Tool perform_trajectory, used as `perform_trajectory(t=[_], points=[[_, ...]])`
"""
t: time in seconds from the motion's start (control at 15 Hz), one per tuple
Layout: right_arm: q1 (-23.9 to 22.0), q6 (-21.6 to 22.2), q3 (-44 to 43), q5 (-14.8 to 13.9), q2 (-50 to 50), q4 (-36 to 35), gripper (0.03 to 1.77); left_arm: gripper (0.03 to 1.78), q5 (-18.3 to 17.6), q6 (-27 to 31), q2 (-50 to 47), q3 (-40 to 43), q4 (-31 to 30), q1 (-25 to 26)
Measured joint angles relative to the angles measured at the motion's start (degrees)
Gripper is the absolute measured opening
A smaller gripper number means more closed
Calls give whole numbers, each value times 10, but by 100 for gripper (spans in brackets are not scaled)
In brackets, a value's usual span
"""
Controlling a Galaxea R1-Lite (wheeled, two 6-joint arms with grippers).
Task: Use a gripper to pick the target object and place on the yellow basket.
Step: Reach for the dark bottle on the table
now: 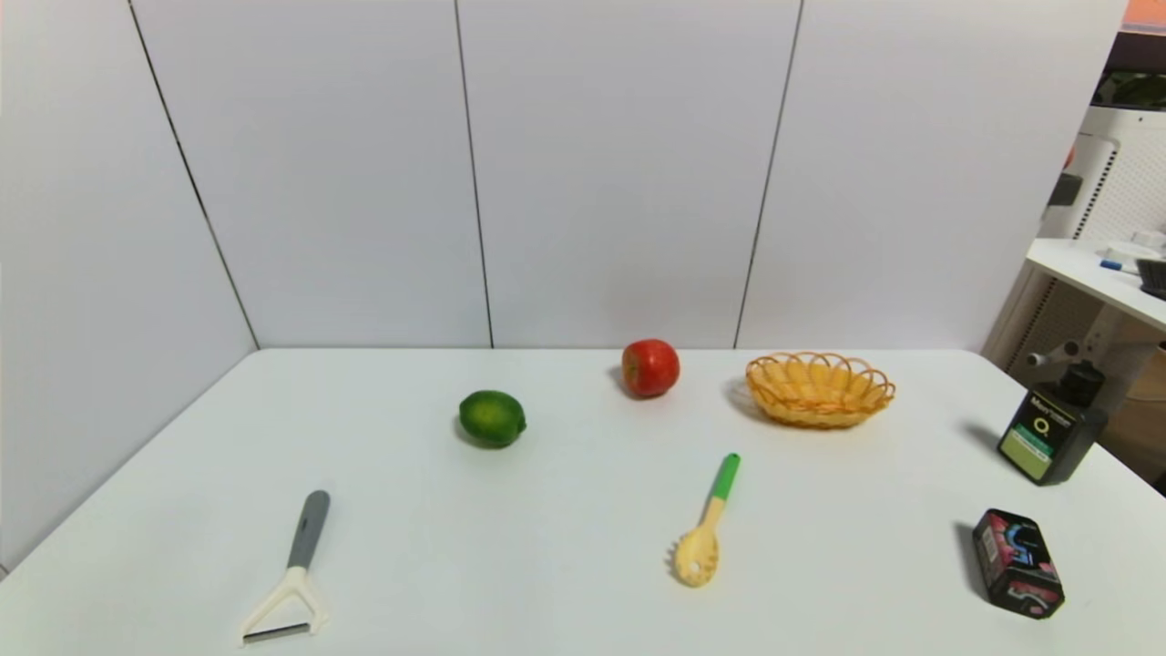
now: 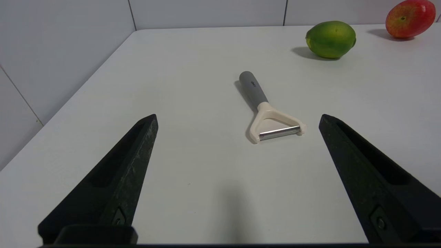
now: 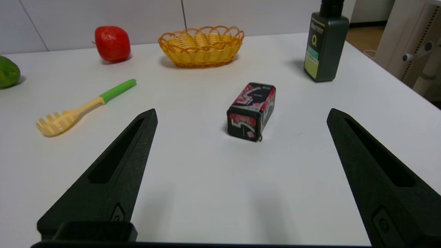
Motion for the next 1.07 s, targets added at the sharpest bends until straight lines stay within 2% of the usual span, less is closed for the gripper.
perform_trajectory(t=[0.13, 0.4, 0.8, 1.07], points=[[-8, -1, -34, -6, 59, -3, 170, 169, 0, 0, 0, 0, 0, 0], [-56, -7, -109, -22, 225, -1, 170, 169, 0, 0, 0, 0, 0, 0], [-127, -13, -225, -28, 469, -5, 170, 169, 0, 0, 0, 0, 0, 0], [-167, -21, -334, -27, 645, -7, 170, 169, 0, 0, 0, 0, 0, 0]])
